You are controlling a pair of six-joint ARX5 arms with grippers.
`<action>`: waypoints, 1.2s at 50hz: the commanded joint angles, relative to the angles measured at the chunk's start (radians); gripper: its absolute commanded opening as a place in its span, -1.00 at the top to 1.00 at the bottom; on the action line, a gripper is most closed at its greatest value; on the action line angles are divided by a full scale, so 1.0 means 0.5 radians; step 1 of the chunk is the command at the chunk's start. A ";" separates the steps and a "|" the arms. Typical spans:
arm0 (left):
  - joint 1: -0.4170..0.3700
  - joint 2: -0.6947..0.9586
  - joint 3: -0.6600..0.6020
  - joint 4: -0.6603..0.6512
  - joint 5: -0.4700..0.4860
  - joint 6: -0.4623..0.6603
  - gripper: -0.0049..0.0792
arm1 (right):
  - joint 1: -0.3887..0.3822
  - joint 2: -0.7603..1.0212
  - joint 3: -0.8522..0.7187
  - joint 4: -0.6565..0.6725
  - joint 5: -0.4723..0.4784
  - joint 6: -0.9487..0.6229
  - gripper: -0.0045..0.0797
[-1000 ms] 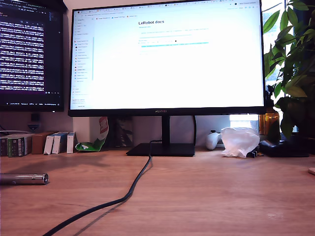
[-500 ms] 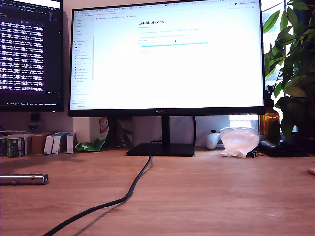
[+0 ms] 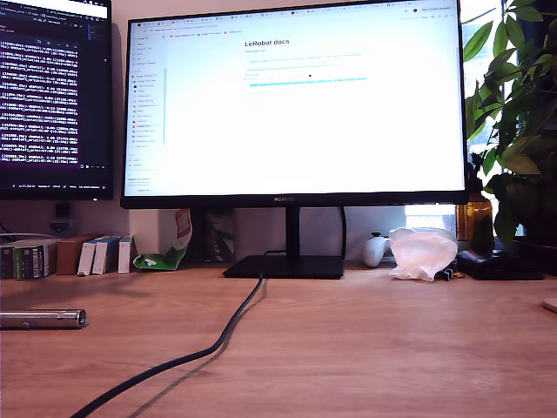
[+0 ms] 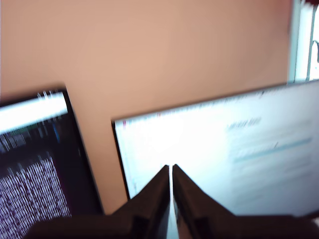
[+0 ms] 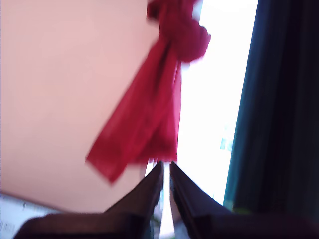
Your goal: Pick the metallic laser pointer with your right arm, pass it to your left arm, then place it down to the left side of the table
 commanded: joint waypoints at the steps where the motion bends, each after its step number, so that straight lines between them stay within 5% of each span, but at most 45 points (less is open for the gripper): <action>1: -0.003 -0.070 -0.064 0.002 -0.020 -0.010 0.93 | 0.006 -0.033 -0.092 -0.008 -0.002 0.002 0.92; 17: -0.003 -0.339 -0.360 0.011 -0.034 -0.012 0.93 | 0.005 -0.381 -0.594 0.085 -0.008 0.071 0.92; 60: -0.031 -1.381 -1.685 0.773 0.025 -0.542 0.93 | 0.069 -1.527 -1.765 0.320 -0.120 0.317 0.92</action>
